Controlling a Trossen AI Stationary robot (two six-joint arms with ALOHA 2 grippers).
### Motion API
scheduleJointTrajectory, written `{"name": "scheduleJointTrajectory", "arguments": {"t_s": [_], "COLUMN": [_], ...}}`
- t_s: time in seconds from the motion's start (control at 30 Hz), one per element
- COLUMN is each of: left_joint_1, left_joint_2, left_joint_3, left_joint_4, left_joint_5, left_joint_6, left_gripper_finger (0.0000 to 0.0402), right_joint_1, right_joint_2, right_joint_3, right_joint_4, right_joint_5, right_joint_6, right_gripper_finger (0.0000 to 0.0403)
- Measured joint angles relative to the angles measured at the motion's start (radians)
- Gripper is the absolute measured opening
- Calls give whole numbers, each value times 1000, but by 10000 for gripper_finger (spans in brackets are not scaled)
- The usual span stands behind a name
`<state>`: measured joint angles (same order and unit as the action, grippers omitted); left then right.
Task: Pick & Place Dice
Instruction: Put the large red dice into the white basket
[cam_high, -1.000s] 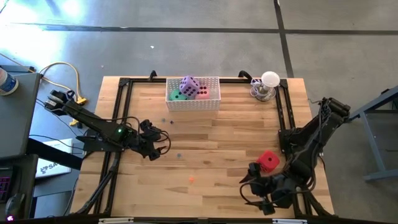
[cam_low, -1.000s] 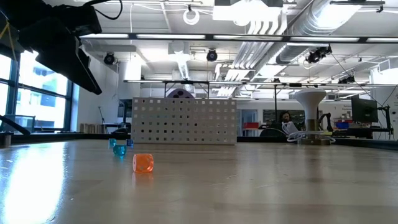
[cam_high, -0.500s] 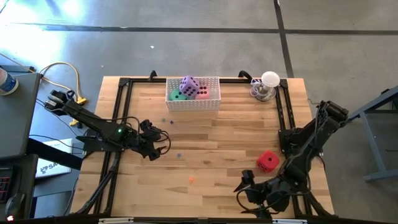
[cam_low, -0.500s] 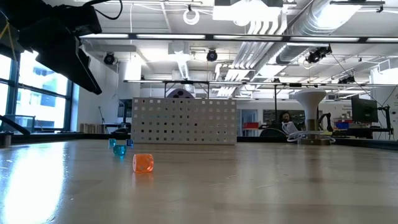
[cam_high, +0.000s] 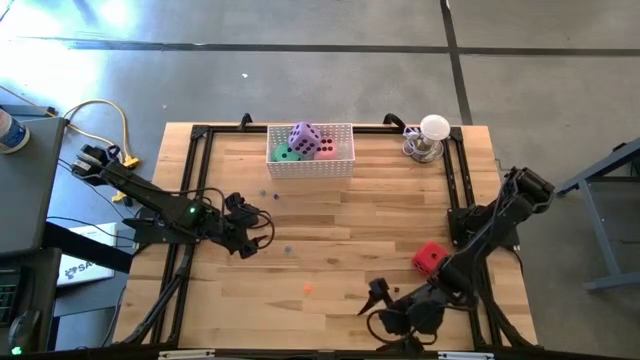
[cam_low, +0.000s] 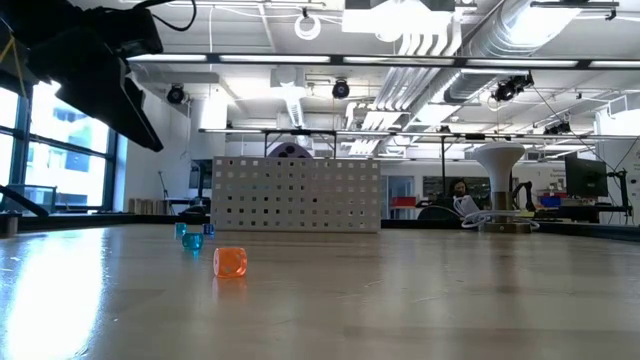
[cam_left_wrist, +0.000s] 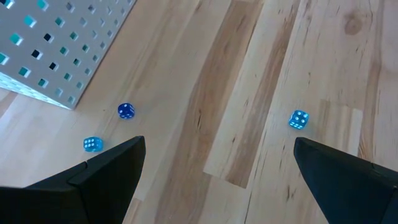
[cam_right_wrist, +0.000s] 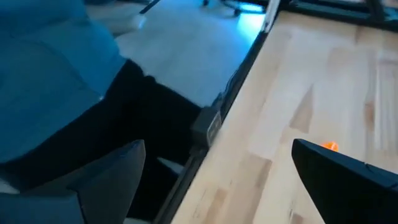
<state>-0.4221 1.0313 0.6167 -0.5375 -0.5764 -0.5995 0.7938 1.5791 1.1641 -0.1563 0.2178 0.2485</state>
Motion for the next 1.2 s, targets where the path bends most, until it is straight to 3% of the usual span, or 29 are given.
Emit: {"name": "scheduleJointTrajectory", "arguments": {"t_s": [0.07,0.17,0.33,0.53,0.7,0.83,1.2], "left_joint_1": [0,0,0,0,0,0,0], "left_joint_2": [0,0,0,0,0,0,0], "left_joint_3": [0,0,0,0,0,0,0], "left_joint_4": [0,0,-1,0,0,0,0], "left_joint_5": [1,1,1,1,1,0,0], "left_joint_6": [0,-1,-3,-3,-3,-3,-3], "left_gripper_finger": [400,400,400,400,400,400,400], "right_joint_1": [-20,-26,-23,-37,-59,-57,-57], "right_joint_2": [-5,-35,-76,-87,-87,-87,-87], "right_joint_3": [0,8,38,41,41,38,12], "right_joint_4": [-33,-166,-566,-959,-1205,-1301,-1327], "right_joint_5": [-5,93,224,154,123,118,66], "right_joint_6": [-7,72,409,908,1110,1198,1273], "right_gripper_finger": [398,396,394,394,394,394,394]}}
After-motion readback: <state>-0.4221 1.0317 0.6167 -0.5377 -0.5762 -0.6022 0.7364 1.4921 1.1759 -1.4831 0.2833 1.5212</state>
